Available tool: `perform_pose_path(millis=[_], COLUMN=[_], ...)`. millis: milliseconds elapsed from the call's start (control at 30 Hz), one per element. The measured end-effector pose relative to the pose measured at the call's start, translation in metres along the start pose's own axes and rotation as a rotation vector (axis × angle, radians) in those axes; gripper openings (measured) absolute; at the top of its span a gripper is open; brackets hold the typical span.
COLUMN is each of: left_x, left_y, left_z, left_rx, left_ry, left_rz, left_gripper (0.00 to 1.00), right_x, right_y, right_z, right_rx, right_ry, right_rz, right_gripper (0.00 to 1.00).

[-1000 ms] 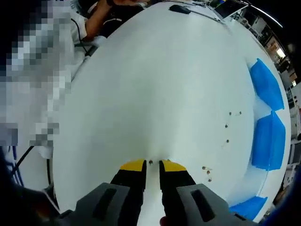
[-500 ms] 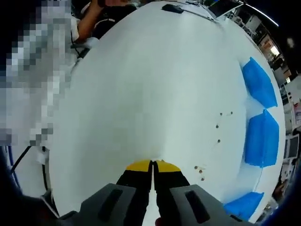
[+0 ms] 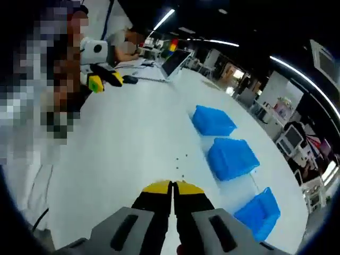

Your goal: Pick up the resistors one by one and place each resistor into its matching bin, sorting the parts by color and model until every resistor is separated into the correct bin for its type

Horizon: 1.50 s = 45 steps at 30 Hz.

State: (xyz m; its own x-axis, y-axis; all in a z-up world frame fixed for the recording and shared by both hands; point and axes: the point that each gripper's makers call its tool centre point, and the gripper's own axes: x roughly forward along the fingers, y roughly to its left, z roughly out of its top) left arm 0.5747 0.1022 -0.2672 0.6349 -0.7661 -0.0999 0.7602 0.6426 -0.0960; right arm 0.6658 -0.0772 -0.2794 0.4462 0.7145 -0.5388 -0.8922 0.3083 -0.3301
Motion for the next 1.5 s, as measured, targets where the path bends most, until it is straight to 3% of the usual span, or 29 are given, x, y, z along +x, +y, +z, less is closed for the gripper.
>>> perform_pose_path(millis=[67, 233, 467, 667, 800, 1033, 1300, 1500], left_x=[-0.001, -0.003, -0.003, -0.004, -0.002, -0.002, -0.001, -0.002], left_y=[0.001, 0.001, -0.001, -0.004, -0.006, -0.004, -0.003, -0.005], left_z=[0.0, 0.001, -0.002, 0.0, -0.002, -0.002, -0.003, 0.0], left_rx=[0.001, 0.003, 0.0, 0.0, 0.001, -0.001, -0.002, 0.002], left_ry=[-0.001, -0.003, 0.0, -0.005, 0.001, 0.001, 0.006, 0.0], left_rz=[0.003, 0.008, 0.006, -0.013, -0.021, -0.018, -0.013, -0.018], left_gripper=[0.28, 0.28, 0.28, 0.36, 0.37, 0.37, 0.37, 0.4], right_x=[-0.018, -0.057, -0.103, -0.122, -0.126, -0.134, -0.123, -0.105], right_y=[-0.007, 0.003, 0.018, 0.039, 0.046, 0.044, 0.01, -0.036], right_z=[0.0, 0.003, 0.001, -0.013, -0.023, -0.027, -0.025, -0.021], right_rx=[0.078, 0.279, 0.331, 0.341, 0.36, 0.411, 0.462, 0.457], right_ry=[-0.057, -0.217, -0.359, -0.372, -0.378, -0.406, -0.394, -0.359], right_rz=[-0.085, -0.169, -0.308, -0.369, -0.389, -0.405, -0.433, -0.464], right_gripper=[0.05, 0.05, 0.05, 0.05, 0.05, 0.05, 0.05, 0.05])
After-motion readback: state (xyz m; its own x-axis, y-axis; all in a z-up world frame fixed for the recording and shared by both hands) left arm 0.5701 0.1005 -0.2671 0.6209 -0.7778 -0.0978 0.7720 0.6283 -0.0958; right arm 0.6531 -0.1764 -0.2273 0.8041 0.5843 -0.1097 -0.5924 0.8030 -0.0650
